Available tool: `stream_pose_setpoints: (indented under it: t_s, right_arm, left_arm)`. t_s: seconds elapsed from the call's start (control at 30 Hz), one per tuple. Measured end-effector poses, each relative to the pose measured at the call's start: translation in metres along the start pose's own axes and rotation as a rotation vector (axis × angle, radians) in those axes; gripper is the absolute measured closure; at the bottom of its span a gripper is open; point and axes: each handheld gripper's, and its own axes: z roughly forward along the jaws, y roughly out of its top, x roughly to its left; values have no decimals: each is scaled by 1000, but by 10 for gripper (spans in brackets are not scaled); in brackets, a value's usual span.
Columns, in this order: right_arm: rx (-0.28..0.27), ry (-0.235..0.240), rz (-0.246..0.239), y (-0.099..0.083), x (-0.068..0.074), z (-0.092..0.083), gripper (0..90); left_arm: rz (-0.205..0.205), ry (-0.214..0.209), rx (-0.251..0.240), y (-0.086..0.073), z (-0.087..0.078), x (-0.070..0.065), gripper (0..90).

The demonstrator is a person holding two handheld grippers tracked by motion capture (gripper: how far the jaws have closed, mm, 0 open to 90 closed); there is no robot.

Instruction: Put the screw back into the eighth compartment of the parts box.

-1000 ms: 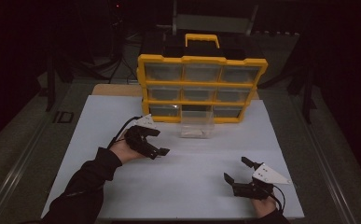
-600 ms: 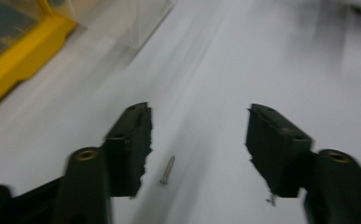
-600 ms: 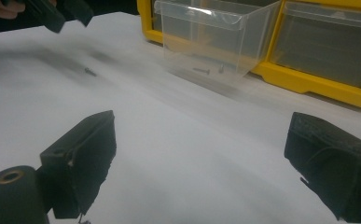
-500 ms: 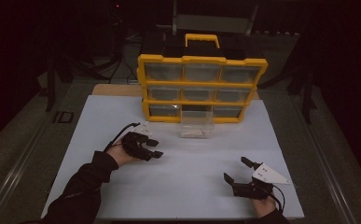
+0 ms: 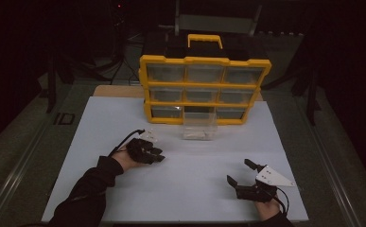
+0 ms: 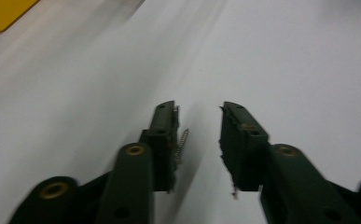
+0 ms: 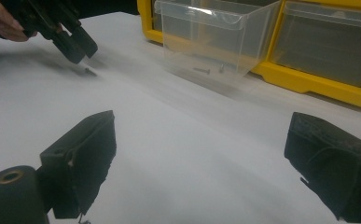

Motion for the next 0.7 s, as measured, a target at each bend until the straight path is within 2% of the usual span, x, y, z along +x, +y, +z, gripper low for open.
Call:
stream_pose_setpoints:
  t_s: [0.33, 0.47, 0.7]
  right_arm:
    - [0, 1, 2, 0, 0, 0, 91]
    - [1, 1, 1, 0, 0, 0, 91]
    - [1, 1, 1, 0, 0, 0, 91]
  left_arm:
    - [-17, 0, 30, -4, 11, 4, 735]
    - [-11, 7, 50, -5, 15, 5, 751]
    - [7, 28, 77, -3, 17, 1, 841]
